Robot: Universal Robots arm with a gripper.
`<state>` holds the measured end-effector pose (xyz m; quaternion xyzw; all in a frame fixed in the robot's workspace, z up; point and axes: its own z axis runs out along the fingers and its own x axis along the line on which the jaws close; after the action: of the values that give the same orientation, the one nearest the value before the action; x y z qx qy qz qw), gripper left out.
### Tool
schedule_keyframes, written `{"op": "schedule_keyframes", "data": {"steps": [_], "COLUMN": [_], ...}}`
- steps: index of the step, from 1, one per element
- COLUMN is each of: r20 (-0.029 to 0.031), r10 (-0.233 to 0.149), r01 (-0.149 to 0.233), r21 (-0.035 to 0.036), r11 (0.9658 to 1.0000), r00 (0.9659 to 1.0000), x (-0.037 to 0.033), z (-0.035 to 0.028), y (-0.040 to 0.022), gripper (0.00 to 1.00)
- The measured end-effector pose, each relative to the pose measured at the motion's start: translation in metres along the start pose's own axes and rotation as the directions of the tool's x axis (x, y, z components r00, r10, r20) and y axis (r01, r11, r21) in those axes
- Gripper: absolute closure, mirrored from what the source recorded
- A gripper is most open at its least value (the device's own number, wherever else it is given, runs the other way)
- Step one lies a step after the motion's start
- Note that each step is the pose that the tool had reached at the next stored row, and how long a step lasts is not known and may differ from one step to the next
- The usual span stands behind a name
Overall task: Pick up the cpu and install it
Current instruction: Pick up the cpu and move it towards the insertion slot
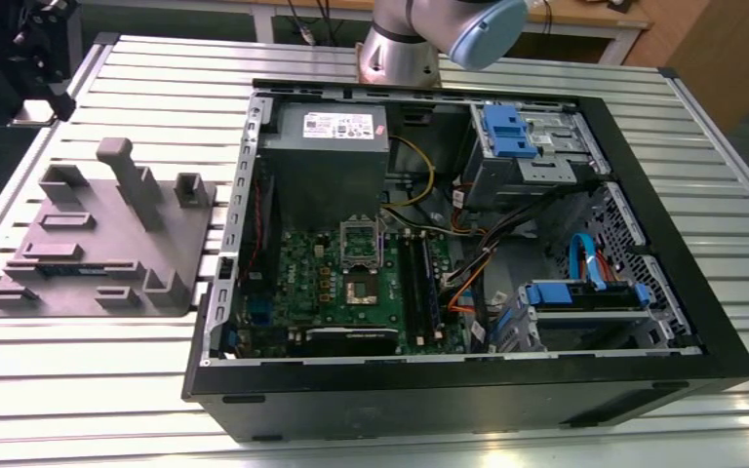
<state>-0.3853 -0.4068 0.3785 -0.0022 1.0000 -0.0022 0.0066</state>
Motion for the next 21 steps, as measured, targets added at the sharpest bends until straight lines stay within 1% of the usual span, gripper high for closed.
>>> {"op": "schedule_keyframes", "data": {"steps": [11,21], "r20": [0.0001,0.0], "r10": [0.0,0.0], "r01": [0.0,0.0], "r21": [0.0,0.0], "r11": [1.0,1.0], "r00": [1.0,1.0], "x": [-0.0031,-0.0101], "z": [0.0001,0.0001], "y": [0.0,0.0], "gripper": [0.53,0.53]}}
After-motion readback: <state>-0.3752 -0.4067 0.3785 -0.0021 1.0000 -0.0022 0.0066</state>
